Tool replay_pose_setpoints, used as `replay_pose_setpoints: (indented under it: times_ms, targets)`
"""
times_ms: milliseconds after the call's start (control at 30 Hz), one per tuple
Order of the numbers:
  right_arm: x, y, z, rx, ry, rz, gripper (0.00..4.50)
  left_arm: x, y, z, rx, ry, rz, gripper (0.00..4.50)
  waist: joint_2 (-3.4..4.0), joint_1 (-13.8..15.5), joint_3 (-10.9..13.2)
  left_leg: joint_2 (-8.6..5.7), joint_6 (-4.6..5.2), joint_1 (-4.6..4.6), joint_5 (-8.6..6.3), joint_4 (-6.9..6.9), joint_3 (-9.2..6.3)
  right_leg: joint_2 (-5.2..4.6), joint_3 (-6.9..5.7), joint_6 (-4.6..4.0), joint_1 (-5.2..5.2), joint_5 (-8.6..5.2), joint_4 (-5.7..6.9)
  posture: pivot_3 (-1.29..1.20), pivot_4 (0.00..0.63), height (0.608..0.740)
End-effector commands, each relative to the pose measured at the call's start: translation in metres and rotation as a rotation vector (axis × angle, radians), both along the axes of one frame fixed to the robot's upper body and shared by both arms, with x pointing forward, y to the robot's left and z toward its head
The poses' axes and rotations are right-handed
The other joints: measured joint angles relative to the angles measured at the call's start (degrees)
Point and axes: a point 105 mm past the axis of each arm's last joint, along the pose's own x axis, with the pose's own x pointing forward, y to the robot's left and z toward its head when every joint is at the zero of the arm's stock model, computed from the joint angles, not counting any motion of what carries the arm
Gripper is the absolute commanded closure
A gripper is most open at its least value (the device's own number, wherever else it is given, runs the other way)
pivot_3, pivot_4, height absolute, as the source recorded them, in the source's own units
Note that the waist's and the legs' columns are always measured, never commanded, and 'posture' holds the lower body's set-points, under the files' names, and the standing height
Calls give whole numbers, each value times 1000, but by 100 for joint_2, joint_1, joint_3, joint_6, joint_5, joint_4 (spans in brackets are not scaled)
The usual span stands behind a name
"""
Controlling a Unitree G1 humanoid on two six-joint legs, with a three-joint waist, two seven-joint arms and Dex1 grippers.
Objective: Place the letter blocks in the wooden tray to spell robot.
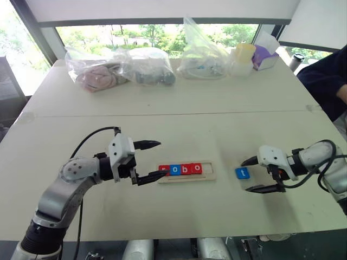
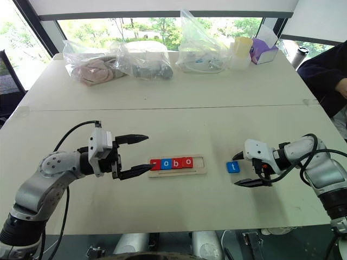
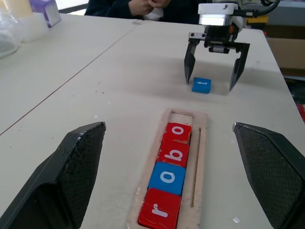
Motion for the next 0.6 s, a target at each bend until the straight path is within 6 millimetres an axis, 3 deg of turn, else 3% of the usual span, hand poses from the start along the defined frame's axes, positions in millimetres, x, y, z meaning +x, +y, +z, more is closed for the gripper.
replay_pose_setpoints:
  times_ms: [33, 133, 233, 367, 500, 600]
  targets:
    - [-1, 5, -4, 4, -4, 22, 1814, -3, 0, 10, -1, -42, -12, 0, 0, 8, 0, 0, 0, 3, 0, -4, 0, 0, 0, 0, 1, 0, 0, 0, 150, 740]
    - [4, 11, 4, 27, -43, 18, 3351, -3, 0, 11, 0, -42, -11, 0, 0, 12, 0, 0, 0, 4, 0, -8, -1, 1, 0, 0, 1, 0, 0, 0, 150, 740]
    - [7, 21, 14, 51, -82, 35, 3383, -3, -1, 11, 0, -43, -12, 0, 0, 2, 0, 0, 0, 4, 0, -7, -1, 0, 0, 0, 1, 0, 0, 0, 150, 740]
    - [8, 58, 33, 126, -118, 115, 3383, -2, -2, 11, -4, -43, -15, 0, 4, -21, 2, 2, 0, 9, 0, -8, 1, 1, 3, 0, 0, 1, 6, 0, 150, 740]
    - [13, 84, 28, 138, -123, 155, 3383, -1, -4, 11, -7, -47, -16, 0, 1, 18, 2, 2, 0, 7, 0, -8, -3, 2, 0, 3, -1, 2, 5, 0, 150, 740]
    - [17, 88, 23, 104, -134, 171, 3383, -2, -3, 12, -7, -48, -12, 0, 1, 40, 2, -4, -1, -3, 0, -6, -6, -5, -2, 2, -1, 1, 0, 0, 150, 740]
